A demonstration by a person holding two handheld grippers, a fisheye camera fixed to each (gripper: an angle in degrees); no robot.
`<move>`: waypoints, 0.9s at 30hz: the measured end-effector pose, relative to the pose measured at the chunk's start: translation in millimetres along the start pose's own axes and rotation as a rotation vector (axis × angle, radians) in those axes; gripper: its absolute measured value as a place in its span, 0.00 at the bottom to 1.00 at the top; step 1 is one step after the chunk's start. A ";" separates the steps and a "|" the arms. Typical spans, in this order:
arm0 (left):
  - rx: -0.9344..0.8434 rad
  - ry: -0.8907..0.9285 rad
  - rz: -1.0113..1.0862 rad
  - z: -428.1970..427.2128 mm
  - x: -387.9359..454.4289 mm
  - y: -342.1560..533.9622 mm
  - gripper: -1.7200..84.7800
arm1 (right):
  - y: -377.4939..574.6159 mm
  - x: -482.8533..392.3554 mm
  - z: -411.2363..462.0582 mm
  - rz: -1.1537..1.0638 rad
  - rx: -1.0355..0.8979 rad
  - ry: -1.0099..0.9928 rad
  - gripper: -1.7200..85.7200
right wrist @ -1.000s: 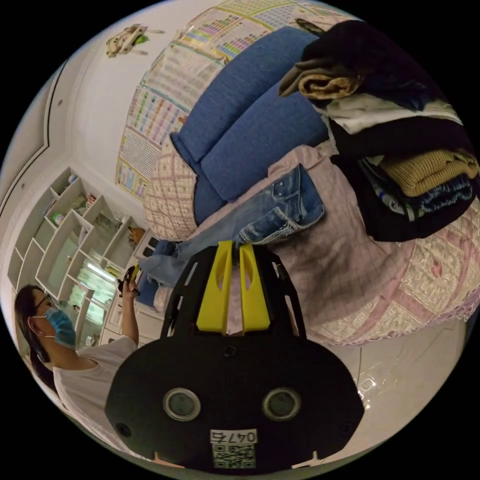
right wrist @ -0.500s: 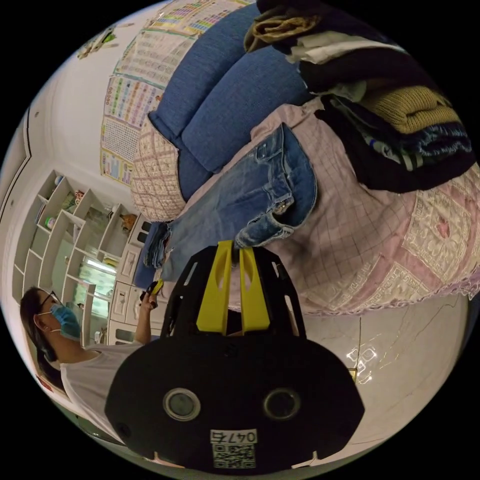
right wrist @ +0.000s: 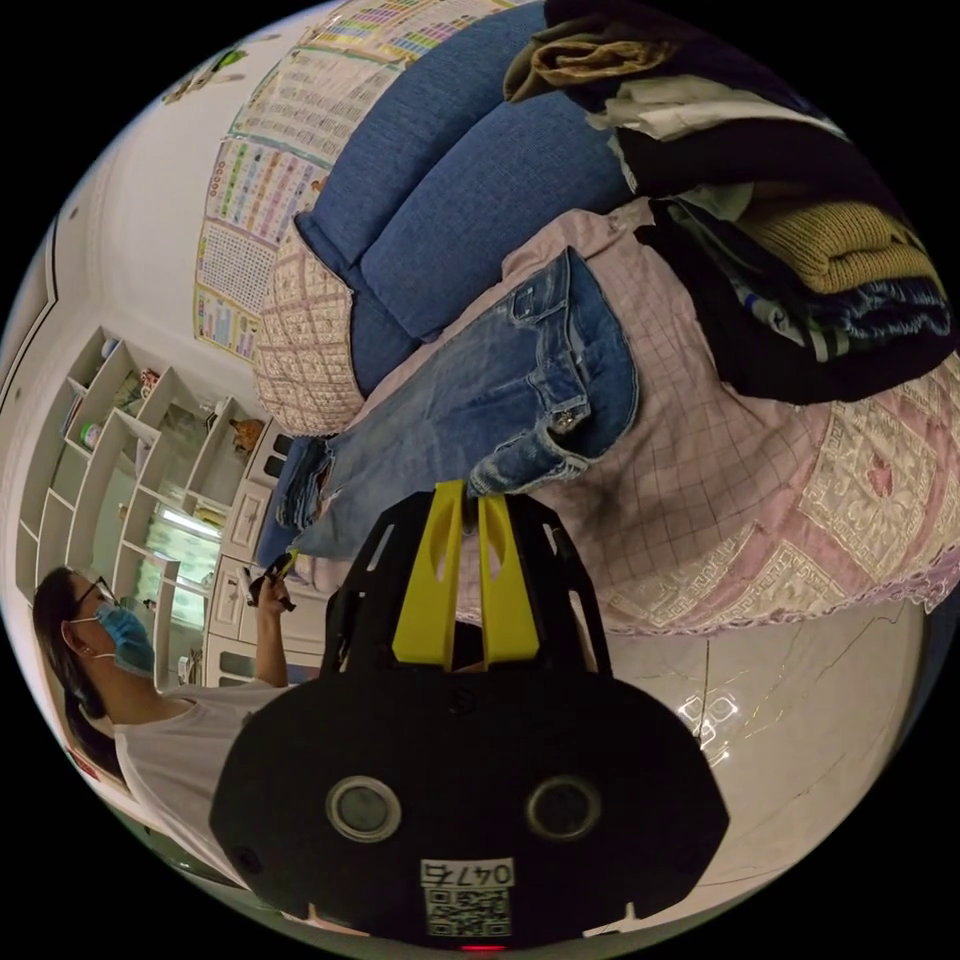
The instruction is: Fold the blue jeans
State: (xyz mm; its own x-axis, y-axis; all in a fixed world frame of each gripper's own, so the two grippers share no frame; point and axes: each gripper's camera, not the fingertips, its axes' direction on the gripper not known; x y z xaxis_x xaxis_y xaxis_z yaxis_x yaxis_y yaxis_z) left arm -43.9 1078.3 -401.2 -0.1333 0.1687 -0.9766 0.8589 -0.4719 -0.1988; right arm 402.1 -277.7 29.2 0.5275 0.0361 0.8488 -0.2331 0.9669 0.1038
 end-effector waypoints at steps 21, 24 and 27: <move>0.081 0.146 -0.067 -16.8 -28.0 21.6 0.01 | -1.6 4.4 -30.5 -0.022 0.063 -0.125 0.02; -0.035 0.165 -0.218 17.6 -80.3 83.4 0.01 | 11.9 16.1 -10.2 0.003 -0.052 -0.017 0.02; -0.032 0.214 -0.312 34.3 -108.0 125.2 0.01 | 24.3 26.4 2.8 0.026 -0.105 0.046 0.02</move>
State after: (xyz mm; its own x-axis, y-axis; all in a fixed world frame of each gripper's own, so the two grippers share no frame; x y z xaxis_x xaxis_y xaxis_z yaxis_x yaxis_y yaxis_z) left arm 61.0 971.3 -323.5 -0.2877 0.4784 -0.8297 0.8088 -0.3426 -0.4780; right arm 408.1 -254.0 55.6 0.5595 0.0706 0.8258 -0.1618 0.9865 0.0253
